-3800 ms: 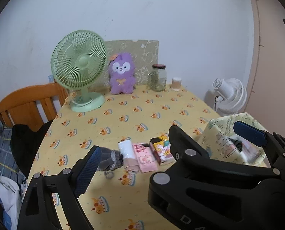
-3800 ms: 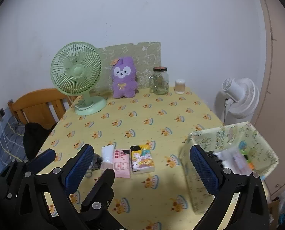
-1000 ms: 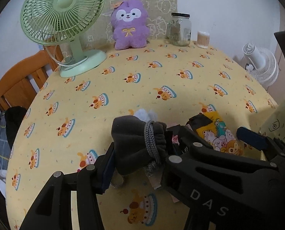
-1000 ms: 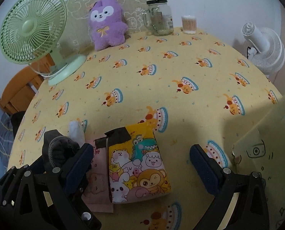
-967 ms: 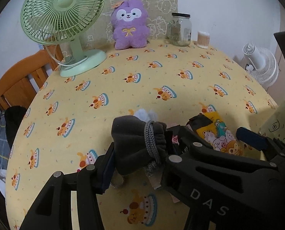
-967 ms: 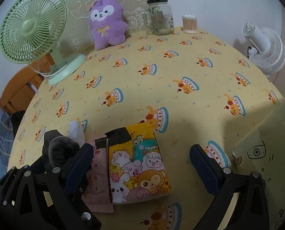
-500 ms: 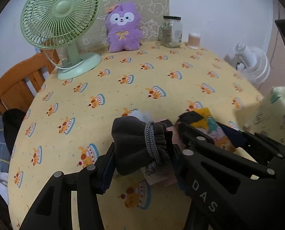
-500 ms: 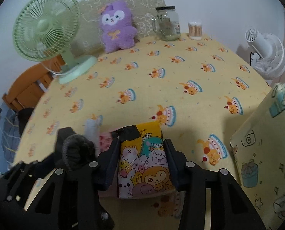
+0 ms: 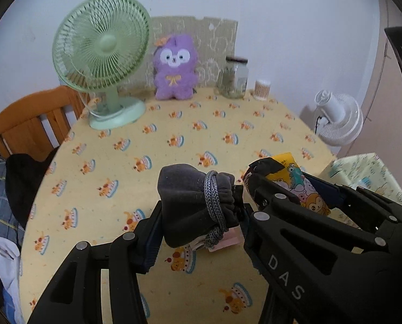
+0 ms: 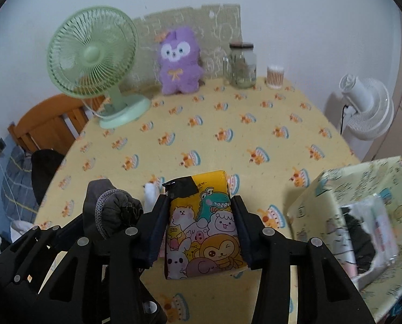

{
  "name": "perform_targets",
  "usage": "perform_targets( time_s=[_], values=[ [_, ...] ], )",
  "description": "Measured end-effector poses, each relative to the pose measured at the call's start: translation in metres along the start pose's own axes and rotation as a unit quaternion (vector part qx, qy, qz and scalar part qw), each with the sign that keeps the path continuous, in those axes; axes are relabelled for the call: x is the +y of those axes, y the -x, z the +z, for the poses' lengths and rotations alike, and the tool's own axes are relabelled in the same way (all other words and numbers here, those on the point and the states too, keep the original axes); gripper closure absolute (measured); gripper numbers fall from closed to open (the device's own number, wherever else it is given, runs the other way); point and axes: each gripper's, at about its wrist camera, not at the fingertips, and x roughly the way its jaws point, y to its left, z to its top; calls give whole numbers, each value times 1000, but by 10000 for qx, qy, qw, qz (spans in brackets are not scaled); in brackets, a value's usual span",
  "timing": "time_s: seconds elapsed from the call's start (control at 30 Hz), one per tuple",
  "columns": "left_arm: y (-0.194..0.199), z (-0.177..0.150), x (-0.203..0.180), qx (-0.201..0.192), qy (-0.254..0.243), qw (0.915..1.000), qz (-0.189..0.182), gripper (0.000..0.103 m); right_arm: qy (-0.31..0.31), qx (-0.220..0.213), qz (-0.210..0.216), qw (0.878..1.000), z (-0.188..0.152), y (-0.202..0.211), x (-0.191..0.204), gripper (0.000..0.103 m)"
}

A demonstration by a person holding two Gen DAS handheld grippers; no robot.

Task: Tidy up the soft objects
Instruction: 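Carry the grey pouch and yellow cartoon pack over to the patterned box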

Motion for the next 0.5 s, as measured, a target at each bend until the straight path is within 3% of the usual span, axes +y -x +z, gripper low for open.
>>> perform_targets(
  time_s=[0.5],
  values=[
    [64, 11, -9, -528, 34, 9986, 72, 47, 163, -508, 53, 9986, 13, 73, 8, 53]
  ],
)
